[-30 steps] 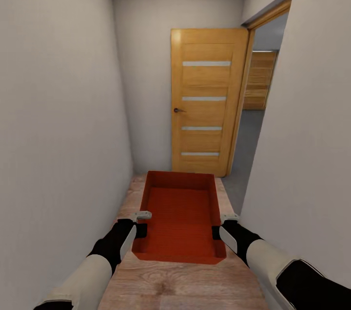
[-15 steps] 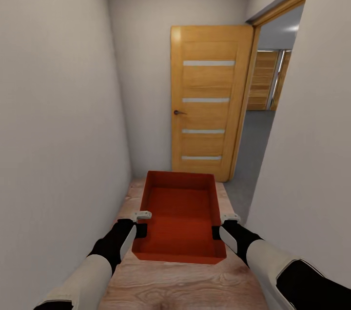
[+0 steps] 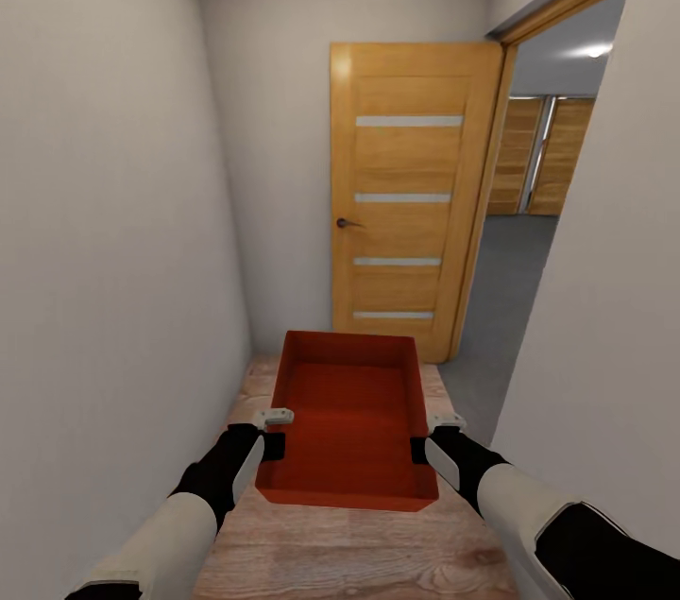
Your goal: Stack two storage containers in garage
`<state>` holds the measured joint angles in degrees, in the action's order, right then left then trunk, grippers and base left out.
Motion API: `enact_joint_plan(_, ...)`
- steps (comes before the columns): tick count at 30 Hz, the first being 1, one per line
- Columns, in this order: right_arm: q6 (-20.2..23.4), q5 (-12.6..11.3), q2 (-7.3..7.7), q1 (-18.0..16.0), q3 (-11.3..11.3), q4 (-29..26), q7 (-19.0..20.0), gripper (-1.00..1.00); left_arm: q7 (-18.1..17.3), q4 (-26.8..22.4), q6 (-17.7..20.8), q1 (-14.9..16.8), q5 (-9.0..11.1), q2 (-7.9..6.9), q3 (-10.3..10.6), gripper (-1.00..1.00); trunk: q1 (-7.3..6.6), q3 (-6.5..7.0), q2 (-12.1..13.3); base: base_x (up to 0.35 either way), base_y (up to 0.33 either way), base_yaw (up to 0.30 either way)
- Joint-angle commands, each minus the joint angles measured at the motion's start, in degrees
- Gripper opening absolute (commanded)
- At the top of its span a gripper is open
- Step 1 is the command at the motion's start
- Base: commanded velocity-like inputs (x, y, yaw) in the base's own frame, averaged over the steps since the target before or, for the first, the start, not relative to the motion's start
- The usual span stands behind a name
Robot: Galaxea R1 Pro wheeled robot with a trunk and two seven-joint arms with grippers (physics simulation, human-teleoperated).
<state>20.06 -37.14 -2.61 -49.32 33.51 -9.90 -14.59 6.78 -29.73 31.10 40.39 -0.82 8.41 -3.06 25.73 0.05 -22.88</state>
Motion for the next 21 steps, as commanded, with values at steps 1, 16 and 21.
enact_joint_plan(1,0.1,-1.6,0.06,0.0,2.8,-0.3,-0.3,-1.00,0.3,-0.1,0.4,0.0,-0.7,-0.24,-0.6,-1.00,0.05,-0.02,0.0,0.323,0.000,0.000)
enact_joint_plan(16,0.1,-1.5,0.06,0.0,2.8,-0.3,-0.3,-1.00,0.3,-0.1,0.4,0.0,-0.7,-0.24,-0.5,-1.00,0.05,-0.02,0.0,0.323,0.000,0.000)
enact_joint_plan(21,0.1,-1.6,0.06,0.0,2.8,-0.3,-0.3,-1.00,0.3,-0.1,0.4,0.0,-0.7,-0.24,-0.5,-1.00,0.05,-0.02,0.0,0.323,0.000,0.000)
